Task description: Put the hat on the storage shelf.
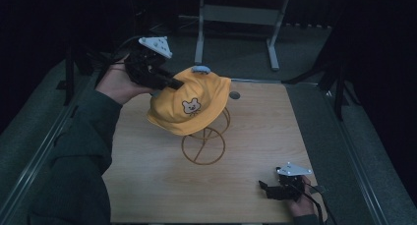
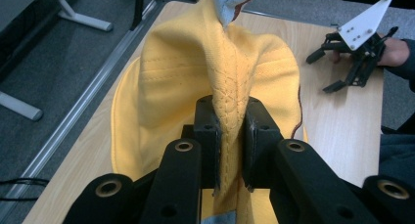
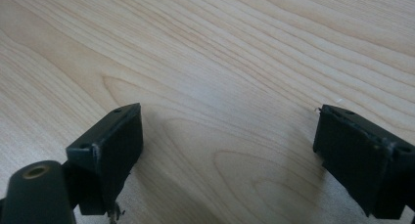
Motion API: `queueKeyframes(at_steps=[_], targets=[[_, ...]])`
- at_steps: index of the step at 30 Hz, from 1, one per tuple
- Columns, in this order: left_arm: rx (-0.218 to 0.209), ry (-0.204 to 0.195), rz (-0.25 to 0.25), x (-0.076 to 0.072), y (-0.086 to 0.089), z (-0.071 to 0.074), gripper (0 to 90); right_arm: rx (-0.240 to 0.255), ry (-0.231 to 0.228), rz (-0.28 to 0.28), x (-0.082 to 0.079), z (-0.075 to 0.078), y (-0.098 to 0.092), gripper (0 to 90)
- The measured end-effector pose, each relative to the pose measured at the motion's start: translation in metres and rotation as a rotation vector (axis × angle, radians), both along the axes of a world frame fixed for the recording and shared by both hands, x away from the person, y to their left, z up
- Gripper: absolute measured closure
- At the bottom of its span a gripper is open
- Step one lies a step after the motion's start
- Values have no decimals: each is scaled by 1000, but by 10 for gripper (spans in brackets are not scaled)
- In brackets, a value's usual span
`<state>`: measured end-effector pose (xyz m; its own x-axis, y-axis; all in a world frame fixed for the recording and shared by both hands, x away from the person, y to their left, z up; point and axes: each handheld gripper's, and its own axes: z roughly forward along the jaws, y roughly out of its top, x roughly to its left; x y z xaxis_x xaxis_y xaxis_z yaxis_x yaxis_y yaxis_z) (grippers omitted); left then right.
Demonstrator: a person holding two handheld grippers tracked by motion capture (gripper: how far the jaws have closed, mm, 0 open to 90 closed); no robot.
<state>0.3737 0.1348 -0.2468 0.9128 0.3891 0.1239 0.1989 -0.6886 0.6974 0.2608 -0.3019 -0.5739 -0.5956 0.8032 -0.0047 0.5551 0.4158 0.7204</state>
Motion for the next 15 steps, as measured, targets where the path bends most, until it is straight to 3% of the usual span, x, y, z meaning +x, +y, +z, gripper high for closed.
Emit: queueKeyframes(at_steps=[11,15], targets=[[1,21,-10,12,-21,-10,784,3,1,-2,-1,0,0,110],[13,35,-16,17,-37,-19,776,1,-2,1,-1,0,0,111]])
